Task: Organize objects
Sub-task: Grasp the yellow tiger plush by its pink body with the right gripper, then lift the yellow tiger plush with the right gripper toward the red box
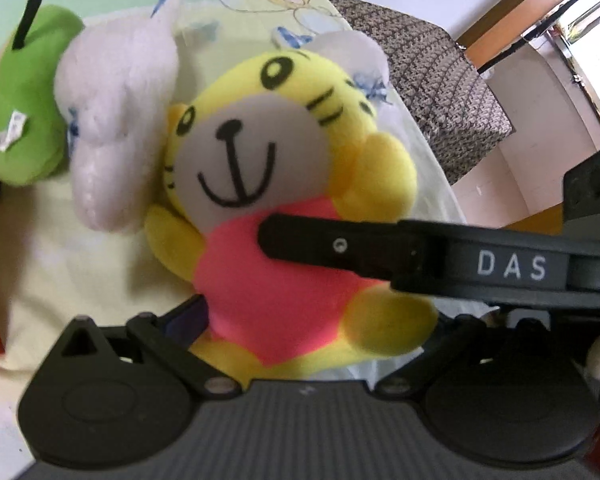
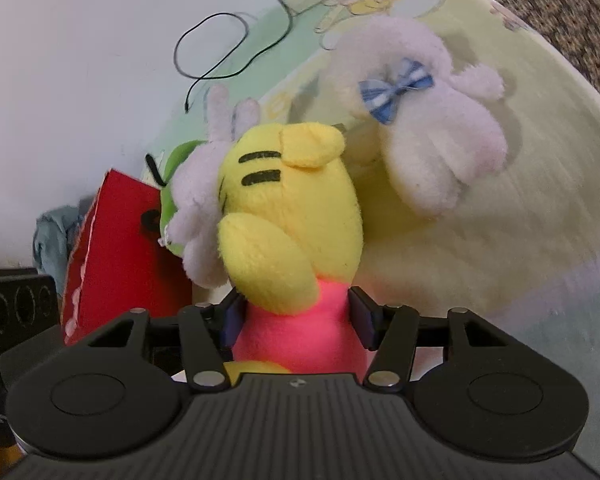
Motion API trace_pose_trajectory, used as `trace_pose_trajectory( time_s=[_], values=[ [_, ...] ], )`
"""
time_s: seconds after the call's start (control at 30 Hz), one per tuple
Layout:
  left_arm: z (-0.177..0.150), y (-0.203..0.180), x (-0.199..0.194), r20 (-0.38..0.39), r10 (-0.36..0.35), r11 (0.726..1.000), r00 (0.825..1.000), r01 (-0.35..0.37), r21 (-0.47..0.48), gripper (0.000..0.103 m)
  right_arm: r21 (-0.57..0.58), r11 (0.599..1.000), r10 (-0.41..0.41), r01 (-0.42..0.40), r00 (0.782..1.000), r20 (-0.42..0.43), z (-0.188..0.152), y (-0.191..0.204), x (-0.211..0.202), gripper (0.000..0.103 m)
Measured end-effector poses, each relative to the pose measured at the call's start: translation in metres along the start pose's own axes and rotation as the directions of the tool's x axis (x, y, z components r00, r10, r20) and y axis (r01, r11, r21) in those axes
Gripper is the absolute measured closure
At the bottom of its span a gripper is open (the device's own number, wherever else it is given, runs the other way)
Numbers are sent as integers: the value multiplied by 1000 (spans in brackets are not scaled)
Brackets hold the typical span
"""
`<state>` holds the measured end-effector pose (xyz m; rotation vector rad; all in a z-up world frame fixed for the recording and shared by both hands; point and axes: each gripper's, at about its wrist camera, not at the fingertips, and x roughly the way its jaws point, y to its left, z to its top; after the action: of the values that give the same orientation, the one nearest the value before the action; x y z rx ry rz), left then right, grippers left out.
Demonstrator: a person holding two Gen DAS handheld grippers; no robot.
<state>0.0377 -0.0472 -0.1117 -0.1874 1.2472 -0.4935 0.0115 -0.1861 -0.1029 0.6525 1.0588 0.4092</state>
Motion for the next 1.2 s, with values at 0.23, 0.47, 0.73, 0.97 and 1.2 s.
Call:
trace_pose_trajectory(
  time_s=[0.23,0.47,0.73,0.97,1.2],
  values=[
    [-5,-10,-4,39,37,997,999,-39,59,10,-56,998,-9,9,1000,4,-2,8,-1,50],
    [-6,-9,-8,43,37,996,998,-41,82,12,-31,999,-20,20,1000,15,-6,9,-4,51],
    [-21,-21,-13,36,45,989,998,-49,137,13,-10,999,-37,37,999,39,-27,10,-18,51],
    [-31,-27,-27,39,3,982,999,-10,189,13,-25,998,-52,54,996,69,-43,22,-33,53],
    [-37,-30,-66,119,-21,957,993,-14,290,13,-66,996,-41,52,986,160,-58,59,-53,53]
  ],
)
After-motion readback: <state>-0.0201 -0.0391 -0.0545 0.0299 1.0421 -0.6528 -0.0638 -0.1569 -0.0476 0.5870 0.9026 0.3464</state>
